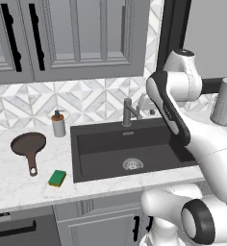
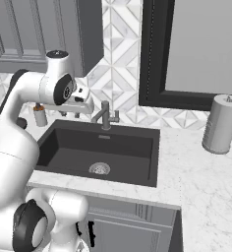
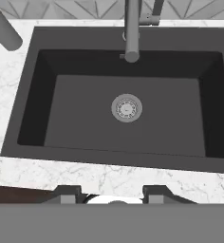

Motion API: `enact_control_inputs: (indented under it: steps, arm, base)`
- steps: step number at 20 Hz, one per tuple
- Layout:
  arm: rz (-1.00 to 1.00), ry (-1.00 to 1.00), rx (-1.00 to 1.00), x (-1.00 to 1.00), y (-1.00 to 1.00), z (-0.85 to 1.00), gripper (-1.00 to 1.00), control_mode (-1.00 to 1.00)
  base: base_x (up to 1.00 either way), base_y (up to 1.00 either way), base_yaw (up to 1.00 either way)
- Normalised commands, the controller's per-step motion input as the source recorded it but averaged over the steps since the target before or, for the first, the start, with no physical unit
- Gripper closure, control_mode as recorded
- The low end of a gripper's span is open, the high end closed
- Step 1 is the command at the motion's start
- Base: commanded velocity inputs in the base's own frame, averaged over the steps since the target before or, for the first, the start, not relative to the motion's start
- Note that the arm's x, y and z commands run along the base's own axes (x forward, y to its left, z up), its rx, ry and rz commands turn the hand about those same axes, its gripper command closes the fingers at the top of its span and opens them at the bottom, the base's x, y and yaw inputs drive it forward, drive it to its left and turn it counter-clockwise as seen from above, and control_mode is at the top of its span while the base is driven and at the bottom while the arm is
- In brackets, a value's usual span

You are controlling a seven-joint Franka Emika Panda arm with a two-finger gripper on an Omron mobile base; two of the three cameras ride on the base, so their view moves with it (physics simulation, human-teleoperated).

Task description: Pick the pan and sponge and place them into the sink. Then turn on the water.

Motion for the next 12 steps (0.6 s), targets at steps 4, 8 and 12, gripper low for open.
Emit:
enact_control_inputs:
  steps: [4, 8, 12]
  arm:
    - [0.0, -0.01, 0.0, -0.11, 0.02, 0.0, -1.0, -1.0]
    - [0.0, 0.0, 0.0, -0.22, 0.37, -0.26, -1.0, -1.0]
    - [0.0, 0.06, 0.0, -0.1, 0.75, -0.3, -1.0, -1.0]
  base:
    - [0.0, 0.0, 0.0]
    - [0.0, 0.0, 0.0]
    - [0.0, 0.0, 0.0]
